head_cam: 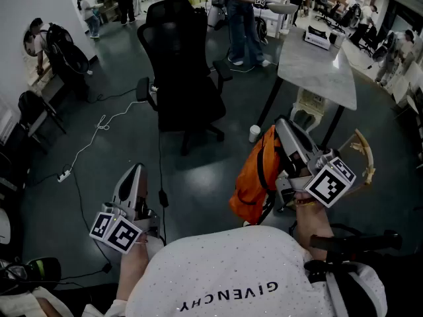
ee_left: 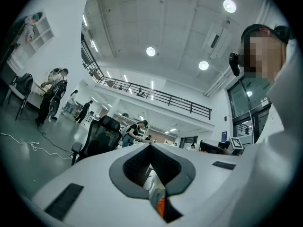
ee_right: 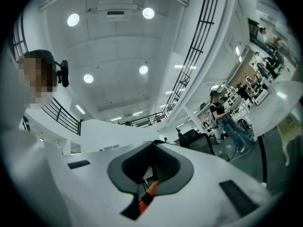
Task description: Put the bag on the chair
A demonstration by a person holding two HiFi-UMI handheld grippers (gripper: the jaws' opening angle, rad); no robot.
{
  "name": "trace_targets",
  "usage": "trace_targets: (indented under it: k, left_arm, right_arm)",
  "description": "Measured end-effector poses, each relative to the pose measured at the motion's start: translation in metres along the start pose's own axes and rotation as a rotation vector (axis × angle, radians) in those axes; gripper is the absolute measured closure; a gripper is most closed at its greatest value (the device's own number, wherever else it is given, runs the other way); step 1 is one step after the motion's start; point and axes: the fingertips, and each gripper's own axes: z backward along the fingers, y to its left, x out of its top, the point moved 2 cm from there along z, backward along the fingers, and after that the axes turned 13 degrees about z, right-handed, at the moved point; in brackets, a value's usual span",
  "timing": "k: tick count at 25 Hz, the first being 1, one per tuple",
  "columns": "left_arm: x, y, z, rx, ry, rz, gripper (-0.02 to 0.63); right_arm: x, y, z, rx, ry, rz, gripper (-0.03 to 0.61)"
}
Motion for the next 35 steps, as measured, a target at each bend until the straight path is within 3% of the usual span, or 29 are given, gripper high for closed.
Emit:
trace_targets:
  k: [11, 22, 29, 35]
  left_arm:
    - [-0.006, 0.005, 0.017, -0.001, 0.017, 0.018, 0.614]
    - [-0.008, 0.033, 0.002, 0.011, 0.078, 0.023, 0.614]
    - [0.021, 0.055, -0.037, 0.032, 0.017, -0.062, 0.614]
    - [0.046, 0.069, -0.093, 0.031, -0.037, -0.065, 0.614]
  right_arm:
    - [-0.015, 0.016, 0.000, -0.001, 0.016, 0.037, 0.577]
    - [-0.029, 0.006, -0.041, 0.027, 0.023, -0.014, 0.577]
    - [-0.031, -0.026, -0.103, 0.081, 0.016, -0.036, 0.577]
    - [-0.022, -0.063, -0.162, 0.156, 0.003, -0.021, 0.577]
